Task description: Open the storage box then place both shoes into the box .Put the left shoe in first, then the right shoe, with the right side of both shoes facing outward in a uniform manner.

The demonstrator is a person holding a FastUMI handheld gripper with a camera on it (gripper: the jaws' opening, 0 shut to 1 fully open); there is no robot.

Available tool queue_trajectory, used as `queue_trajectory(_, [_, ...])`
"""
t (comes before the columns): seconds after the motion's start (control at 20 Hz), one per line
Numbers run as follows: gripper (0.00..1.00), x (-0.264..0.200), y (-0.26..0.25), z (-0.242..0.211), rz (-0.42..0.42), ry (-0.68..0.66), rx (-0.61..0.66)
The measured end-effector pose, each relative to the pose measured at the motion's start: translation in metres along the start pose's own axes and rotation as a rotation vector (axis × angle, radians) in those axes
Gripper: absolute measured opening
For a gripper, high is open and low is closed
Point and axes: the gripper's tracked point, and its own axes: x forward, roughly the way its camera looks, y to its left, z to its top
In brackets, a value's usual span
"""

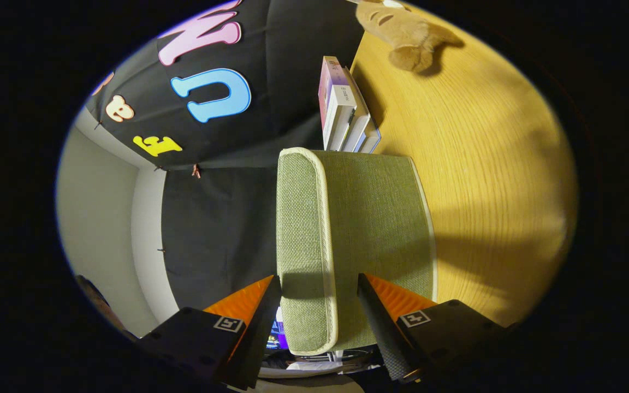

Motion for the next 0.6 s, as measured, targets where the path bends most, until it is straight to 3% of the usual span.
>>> queue_trajectory(0.05, [0.87, 0.003, 0.005, 0.000, 0.029, 0.006, 0.000])
queue_trajectory(0.15, [0.69, 0.002, 0.011, 0.001, 0.065, 0.009, 0.000])
queue_trajectory(0.2, [0.66, 0.001, 0.009, 0.000, 0.062, 0.013, -0.005])
queue_trajectory(0.4, [0.09, -0.007, 0.018, 0.006, 0.068, -0.002, -0.032])
queue_trajectory(0.6, [0.05, -0.008, 0.039, 0.006, 0.054, -0.039, -0.131])
